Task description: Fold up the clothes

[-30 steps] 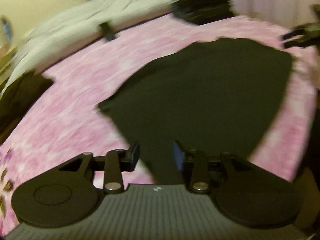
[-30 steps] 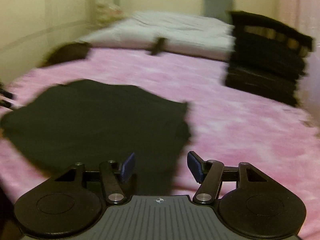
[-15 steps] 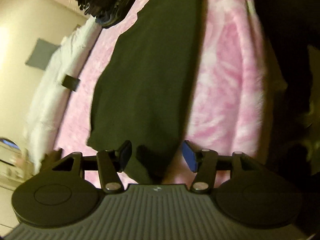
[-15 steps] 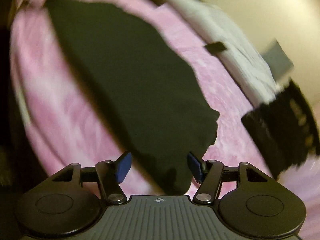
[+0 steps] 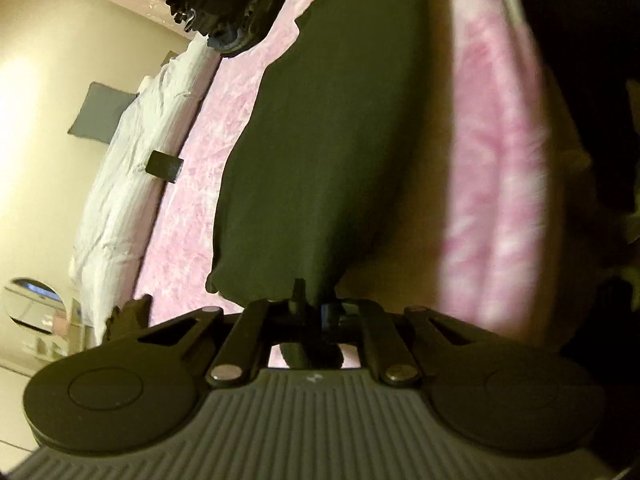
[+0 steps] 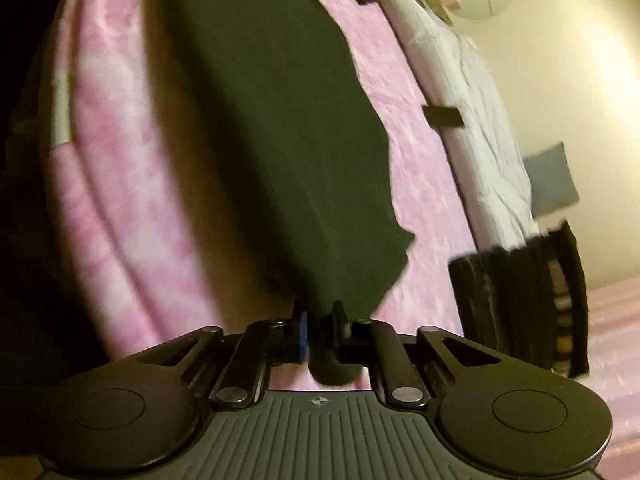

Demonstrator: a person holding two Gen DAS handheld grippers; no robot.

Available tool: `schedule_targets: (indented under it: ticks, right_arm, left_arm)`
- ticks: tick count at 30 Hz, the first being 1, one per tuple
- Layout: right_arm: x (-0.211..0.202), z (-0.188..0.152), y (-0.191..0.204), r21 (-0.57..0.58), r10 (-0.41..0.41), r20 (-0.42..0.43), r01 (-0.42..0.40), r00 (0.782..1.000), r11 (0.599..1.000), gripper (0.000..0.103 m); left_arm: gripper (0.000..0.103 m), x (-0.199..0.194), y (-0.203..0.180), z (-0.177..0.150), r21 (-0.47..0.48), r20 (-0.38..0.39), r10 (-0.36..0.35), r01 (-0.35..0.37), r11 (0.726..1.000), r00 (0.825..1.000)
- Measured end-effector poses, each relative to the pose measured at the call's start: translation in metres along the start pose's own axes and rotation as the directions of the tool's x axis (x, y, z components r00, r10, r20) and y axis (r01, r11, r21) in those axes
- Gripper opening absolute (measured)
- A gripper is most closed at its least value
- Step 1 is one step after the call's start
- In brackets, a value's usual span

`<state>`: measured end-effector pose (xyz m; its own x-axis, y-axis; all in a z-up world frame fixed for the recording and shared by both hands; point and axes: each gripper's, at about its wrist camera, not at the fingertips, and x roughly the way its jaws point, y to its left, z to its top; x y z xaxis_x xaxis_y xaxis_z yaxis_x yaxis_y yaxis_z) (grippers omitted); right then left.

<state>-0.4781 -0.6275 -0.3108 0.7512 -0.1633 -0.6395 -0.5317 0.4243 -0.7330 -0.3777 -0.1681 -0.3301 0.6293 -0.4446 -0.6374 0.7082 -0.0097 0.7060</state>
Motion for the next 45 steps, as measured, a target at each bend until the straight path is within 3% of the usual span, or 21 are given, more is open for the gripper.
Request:
schedule_targets:
  ticks: [5,10,13,17,21,26,28,29,30,31,34,37,38,41,45]
  right_arm:
    - [-0.003,-0.016,0.022,0.017,-0.016,-0.087,0.017,0.996,1.0,0.008]
    - [-0.026,0.044,0.033,0.056,0.051,0.058,-0.054,0.997,0.997,0.011]
    - [-0.039,0.081,0.04,0.075,0.087,0.146,-0.099,0.985,0.992,0.048]
    - [-0.057,0.129,0.049,0.093,0.132,0.262,-0.161,0.956,0.983,0.049]
    - [-0.072,0.179,0.06,0.091,0.175,0.37,-0.223,0.912,0.97,0.049]
    - [-0.051,0.262,0.099,-0.097,0.298,0.422,-0.285,0.856,0.954,0.049]
    - [-0.04,0.284,0.114,-0.173,0.313,0.416,-0.263,0.854,0.949,0.049]
    - [-0.034,0.293,0.122,-0.208,0.301,0.413,-0.233,0.859,0.95,0.046]
    - [-0.03,0.298,0.127,-0.227,0.28,0.422,-0.199,0.862,0.953,0.035]
    - [-0.027,0.301,0.124,-0.223,0.276,0.427,-0.196,0.861,0.955,0.005]
    - [-0.031,0.297,0.094,-0.065,0.263,0.477,-0.265,0.839,0.962,0.005]
    - [-0.041,0.286,0.056,0.131,0.231,0.531,-0.349,0.815,0.928,0.005]
    - [-0.044,0.282,0.044,0.189,0.216,0.544,-0.369,0.811,0.91,0.005]
    - [-0.046,0.273,0.026,0.279,0.2,0.554,-0.407,0.808,0.87,0.004]
    - [-0.046,0.262,0.008,0.363,0.191,0.558,-0.445,0.808,0.819,0.005]
  left_arm:
    - [0.014,0.0,-0.025,-0.008,-0.044,-0.028,-0.046,0.045,0.998,0.999]
    - [0.026,-0.018,-0.012,-0.035,-0.134,-0.039,-0.03,0.025,0.991,0.999]
    - [0.027,-0.029,0.002,-0.053,-0.201,-0.05,0.001,-0.011,0.98,0.999]
    - [0.034,-0.043,0.015,-0.074,-0.266,-0.048,0.041,-0.052,0.962,0.998]
    - [0.036,-0.051,0.025,-0.09,-0.308,-0.031,0.07,-0.077,0.948,0.997]
    - [0.043,-0.055,0.035,-0.109,-0.344,0.006,0.079,-0.072,0.936,0.997]
    - [0.045,-0.051,0.041,-0.114,-0.355,0.021,0.077,-0.064,0.933,0.997]
    - [0.047,-0.049,0.044,-0.117,-0.361,0.029,0.074,-0.059,0.931,0.997]
    - [0.048,-0.045,0.047,-0.119,-0.365,0.037,0.073,-0.054,0.929,0.997]
    - [0.048,-0.042,0.05,-0.121,-0.367,0.044,0.071,-0.05,0.929,0.996]
    - [0.051,-0.029,0.061,-0.124,-0.358,0.082,0.059,-0.026,0.933,0.995]
    - [0.07,-0.008,0.068,-0.121,-0.305,0.122,0.061,-0.021,0.952,0.991]
    - [0.072,0.0,0.07,-0.119,-0.276,0.136,0.066,-0.026,0.961,0.989]
    - [0.072,0.028,0.075,-0.104,-0.163,0.181,0.061,-0.031,0.986,0.982]
    - [0.072,0.063,0.081,-0.081,-0.062,0.243,0.04,-0.025,0.998,0.969]
